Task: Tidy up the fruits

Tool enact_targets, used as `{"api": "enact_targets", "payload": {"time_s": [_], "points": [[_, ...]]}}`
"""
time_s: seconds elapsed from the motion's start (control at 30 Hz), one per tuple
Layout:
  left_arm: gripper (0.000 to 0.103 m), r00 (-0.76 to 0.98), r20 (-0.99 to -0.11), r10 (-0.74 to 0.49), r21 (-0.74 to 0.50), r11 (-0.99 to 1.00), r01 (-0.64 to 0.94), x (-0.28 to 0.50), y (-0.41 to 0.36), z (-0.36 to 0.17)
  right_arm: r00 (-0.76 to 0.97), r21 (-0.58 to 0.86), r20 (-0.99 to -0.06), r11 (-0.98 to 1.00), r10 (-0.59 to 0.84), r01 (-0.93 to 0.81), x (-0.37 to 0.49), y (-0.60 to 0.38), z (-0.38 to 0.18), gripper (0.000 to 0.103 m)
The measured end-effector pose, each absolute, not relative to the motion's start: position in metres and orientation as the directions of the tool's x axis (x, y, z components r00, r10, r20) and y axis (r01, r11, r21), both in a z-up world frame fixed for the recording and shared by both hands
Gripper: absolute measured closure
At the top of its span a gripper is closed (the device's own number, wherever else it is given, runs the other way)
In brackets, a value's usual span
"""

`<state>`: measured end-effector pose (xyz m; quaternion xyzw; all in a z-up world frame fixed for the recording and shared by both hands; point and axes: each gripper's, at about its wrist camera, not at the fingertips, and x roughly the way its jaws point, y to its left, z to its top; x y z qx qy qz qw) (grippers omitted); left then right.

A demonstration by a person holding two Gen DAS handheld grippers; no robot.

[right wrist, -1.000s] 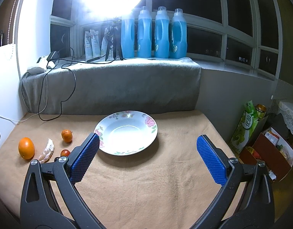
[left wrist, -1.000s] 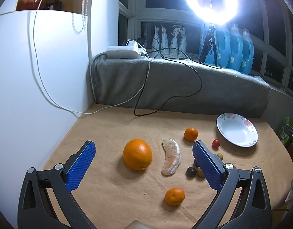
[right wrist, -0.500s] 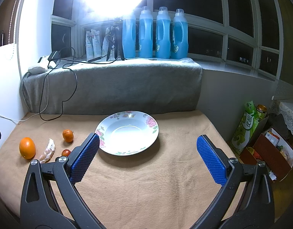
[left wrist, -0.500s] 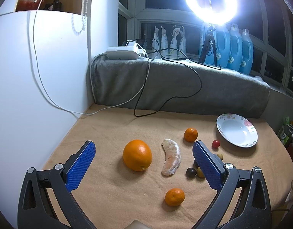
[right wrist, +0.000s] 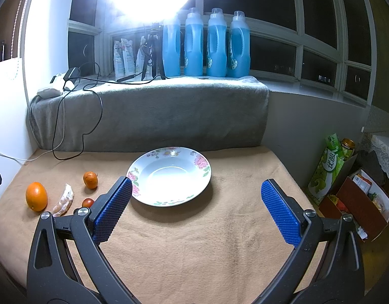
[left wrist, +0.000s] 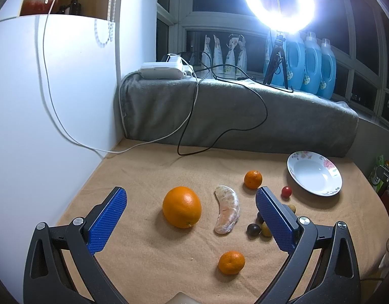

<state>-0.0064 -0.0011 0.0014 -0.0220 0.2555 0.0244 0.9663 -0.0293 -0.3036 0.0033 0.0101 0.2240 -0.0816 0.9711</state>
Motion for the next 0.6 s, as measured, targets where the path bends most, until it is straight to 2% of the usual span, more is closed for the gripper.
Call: {"api": "enact_targets", "payload": {"time_s": [0.6], "points": [[0.001, 0.868, -0.495, 0.036, -0.031, 0.998, -0.059, -0.0060, -0.0022, 0.0006, 0.885, -0.014, -0.443, 0.989, -0.140, 0.150, -0.0275, -0.2966, 0.0012, 0.000]]}}
